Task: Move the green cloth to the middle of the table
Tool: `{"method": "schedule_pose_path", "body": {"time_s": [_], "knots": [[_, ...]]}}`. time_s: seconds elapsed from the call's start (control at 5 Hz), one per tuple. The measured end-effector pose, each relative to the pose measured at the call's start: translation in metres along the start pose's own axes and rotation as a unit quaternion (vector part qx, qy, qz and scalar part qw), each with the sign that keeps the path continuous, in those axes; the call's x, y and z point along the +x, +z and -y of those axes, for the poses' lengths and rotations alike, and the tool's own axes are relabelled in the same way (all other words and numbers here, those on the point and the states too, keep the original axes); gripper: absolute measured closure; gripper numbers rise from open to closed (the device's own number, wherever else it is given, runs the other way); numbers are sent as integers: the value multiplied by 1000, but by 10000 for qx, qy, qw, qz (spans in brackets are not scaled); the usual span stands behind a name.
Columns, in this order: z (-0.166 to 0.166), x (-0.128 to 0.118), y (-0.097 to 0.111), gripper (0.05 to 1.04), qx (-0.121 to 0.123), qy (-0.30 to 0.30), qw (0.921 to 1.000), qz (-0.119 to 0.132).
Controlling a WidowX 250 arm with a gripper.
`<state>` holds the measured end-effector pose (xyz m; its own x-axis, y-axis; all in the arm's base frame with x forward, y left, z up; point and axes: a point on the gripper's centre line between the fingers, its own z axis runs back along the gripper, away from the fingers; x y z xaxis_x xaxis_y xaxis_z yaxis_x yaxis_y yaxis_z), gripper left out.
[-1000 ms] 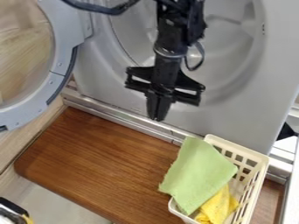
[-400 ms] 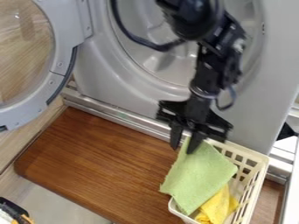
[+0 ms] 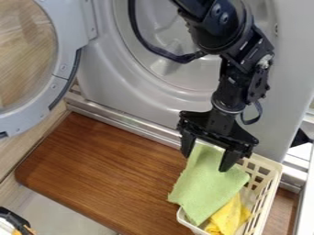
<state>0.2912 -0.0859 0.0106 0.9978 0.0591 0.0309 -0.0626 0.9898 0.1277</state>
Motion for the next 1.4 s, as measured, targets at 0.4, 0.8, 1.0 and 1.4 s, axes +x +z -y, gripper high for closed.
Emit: {"method": "schedule_pose_path", "body": {"time_s": [0.4, 0.8, 1.0, 1.4], "knots": [[14, 0, -22, 119, -21, -291, 9994, -204], [15, 4, -24, 691, -7, -294, 9993, -214], [15, 5, -24, 905, 19, -289, 9994, -200], [-10, -9, 15, 1010, -476, 28, 9982, 355]]}}
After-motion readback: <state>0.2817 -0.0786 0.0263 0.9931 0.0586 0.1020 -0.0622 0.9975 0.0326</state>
